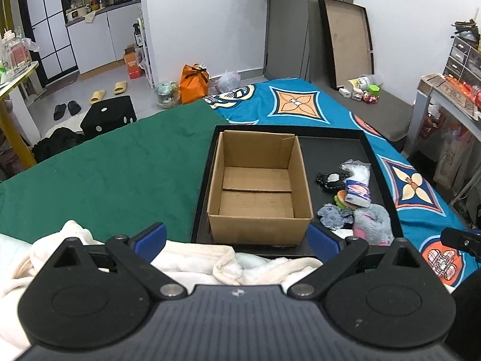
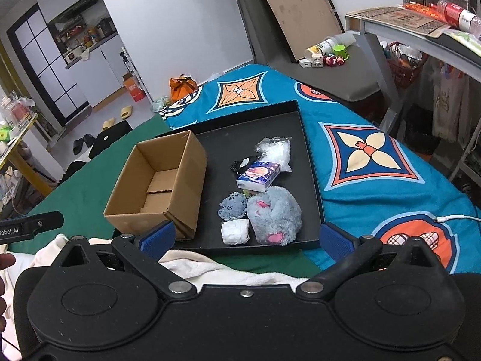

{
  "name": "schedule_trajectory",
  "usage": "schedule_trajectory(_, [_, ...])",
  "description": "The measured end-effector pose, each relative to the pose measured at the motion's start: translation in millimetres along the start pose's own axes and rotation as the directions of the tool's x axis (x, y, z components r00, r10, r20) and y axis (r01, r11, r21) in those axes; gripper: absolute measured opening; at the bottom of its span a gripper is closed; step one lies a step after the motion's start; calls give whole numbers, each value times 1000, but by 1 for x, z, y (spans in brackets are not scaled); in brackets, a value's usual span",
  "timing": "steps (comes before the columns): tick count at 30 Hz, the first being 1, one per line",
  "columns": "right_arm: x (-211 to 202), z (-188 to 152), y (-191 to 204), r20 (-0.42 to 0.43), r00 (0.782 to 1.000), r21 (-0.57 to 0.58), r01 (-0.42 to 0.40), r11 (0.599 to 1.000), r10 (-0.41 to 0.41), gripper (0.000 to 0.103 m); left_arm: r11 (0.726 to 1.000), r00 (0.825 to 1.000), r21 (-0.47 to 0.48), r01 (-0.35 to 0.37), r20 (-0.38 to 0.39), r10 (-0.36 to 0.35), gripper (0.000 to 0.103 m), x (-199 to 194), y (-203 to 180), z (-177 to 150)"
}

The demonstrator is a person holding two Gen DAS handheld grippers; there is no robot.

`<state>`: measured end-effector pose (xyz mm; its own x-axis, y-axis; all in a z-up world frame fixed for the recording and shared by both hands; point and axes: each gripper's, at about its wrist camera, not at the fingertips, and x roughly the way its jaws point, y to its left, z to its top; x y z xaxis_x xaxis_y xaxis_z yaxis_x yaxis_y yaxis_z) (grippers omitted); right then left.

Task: Organize soft objects
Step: 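Move the right tool down toward the grey plush toy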

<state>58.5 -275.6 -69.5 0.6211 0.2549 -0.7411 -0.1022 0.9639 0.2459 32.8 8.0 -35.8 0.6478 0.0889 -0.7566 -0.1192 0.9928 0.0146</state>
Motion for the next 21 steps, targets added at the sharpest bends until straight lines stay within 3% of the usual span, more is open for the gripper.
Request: schedule_trajectory(21, [39,22,-10,37,999,30,6,1000,-7,103,1000,999,-7,-16,-49,15,98,61,13,16])
